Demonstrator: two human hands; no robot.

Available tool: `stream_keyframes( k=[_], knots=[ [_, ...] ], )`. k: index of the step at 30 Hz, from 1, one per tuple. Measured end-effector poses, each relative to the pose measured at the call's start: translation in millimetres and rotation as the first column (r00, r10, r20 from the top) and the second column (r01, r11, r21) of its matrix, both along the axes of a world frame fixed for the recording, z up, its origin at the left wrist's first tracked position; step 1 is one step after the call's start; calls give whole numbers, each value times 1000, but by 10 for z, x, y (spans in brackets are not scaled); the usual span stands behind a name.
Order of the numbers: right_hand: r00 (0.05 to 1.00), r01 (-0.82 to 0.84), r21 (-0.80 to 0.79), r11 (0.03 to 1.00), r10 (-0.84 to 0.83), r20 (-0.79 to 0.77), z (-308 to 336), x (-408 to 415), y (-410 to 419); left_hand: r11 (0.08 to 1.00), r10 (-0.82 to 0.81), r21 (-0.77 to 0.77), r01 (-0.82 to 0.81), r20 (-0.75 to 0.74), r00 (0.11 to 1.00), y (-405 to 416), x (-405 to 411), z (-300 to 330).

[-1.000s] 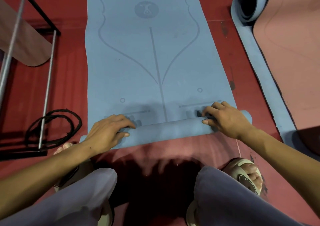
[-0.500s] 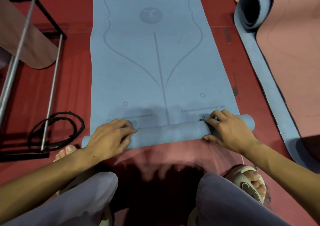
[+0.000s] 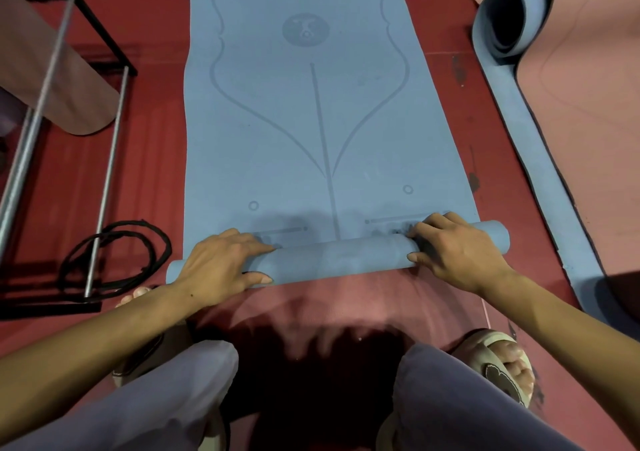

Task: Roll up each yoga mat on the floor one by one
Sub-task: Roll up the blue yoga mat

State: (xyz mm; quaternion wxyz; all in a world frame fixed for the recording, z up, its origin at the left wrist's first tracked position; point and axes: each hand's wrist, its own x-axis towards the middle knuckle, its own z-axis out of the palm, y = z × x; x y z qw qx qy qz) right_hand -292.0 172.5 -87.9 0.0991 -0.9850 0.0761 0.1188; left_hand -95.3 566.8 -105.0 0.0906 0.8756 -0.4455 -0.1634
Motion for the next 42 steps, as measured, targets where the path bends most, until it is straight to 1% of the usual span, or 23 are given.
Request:
stream_keyframes(
  k=[3, 6, 9, 12, 14, 17, 20, 25, 28, 33, 37, 42],
  knots=[
    [999, 42, 14, 999, -41, -7, -1, 54, 4, 998, 66, -13, -66, -34, 997, -24, 20, 39],
    [999, 34, -24, 999, -33, 41, -16, 60, -15, 997, 77, 5, -77, -80, 994, -27, 38, 27],
    [999, 38, -1, 999, -38, 29, 18, 60, 11, 991, 133, 17, -132, -175, 976, -22, 59, 4],
    [998, 35, -30, 999, -33, 50, 30, 52, 46, 983, 179, 2, -182, -209, 961, -12, 92, -22],
    [997, 39, -58, 998, -35, 67, 38, 74, 79, 983, 178, -9, -182, -178, 968, -19, 121, -25],
    [994, 83, -50, 995, -79, 81, 40, 138, 110, 987, 159, 2, -160, -119, 980, -69, 154, 6],
    [991, 116, -36, 993, -113, 74, 30, 198, 91, 985, 170, -6, -173, -143, 975, -78, 176, 26],
    [991, 128, -24, 991, -127, 45, 13, 269, 79, 986, 164, 5, -165, -98, 982, -70, 144, 26],
    [991, 119, -57, 991, -115, 64, -8, 260, 92, 986, 168, 17, -168, -71, 983, -97, 155, 35],
    [994, 95, -60, 994, -91, 58, 54, 263, 125, 982, 187, 10, -186, -29, 982, -113, 154, 23],
    [1000, 12, -139, 990, -14, -12, 79, 274, 113, 980, 197, 13, -197, -44, 979, -134, 130, 24],
    [1000, 11, -166, 986, -12, -8, 61, 329, 132, 976, 199, -92, -199, -3, 980, -114, 60, 2]
  ],
)
